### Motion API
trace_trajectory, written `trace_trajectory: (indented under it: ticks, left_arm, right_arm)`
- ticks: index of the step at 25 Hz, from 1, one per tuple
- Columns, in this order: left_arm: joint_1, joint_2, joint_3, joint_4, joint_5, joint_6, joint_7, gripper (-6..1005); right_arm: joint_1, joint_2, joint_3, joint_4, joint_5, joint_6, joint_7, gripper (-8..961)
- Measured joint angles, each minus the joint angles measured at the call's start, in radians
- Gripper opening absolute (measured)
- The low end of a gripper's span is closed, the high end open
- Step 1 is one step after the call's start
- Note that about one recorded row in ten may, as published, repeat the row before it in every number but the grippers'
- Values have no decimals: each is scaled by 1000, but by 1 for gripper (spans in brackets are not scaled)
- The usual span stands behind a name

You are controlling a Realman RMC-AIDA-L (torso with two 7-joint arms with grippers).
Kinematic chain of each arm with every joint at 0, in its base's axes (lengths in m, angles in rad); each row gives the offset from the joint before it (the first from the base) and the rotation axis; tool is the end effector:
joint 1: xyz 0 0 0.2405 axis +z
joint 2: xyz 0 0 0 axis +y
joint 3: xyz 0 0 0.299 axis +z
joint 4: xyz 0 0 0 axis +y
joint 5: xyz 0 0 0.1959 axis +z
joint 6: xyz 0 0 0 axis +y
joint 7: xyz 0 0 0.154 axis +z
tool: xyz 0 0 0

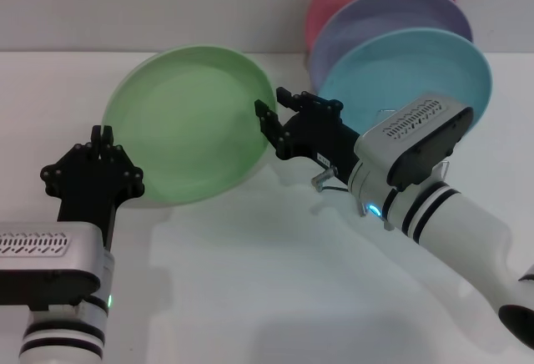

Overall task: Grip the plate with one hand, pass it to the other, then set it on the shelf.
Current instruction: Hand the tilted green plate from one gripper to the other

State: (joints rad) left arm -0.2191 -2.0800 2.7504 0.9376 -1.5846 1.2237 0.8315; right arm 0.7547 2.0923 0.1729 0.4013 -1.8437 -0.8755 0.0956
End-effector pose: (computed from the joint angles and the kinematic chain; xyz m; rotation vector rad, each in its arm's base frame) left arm -0.2746 0.2760 -0.0901 -1.5061 -0.5344 -0.4973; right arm 0.2139 0.3892 -0.1437 -2.1541 0.5052 0.7437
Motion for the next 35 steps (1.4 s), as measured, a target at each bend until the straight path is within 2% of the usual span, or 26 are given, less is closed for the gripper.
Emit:
trace_trajectory:
  ticks: [35]
  left_arm:
    - [-3,0,0,-2,0,-3,0,109]
  right_arm:
    - [-5,0,13,7,0,0,-25,258]
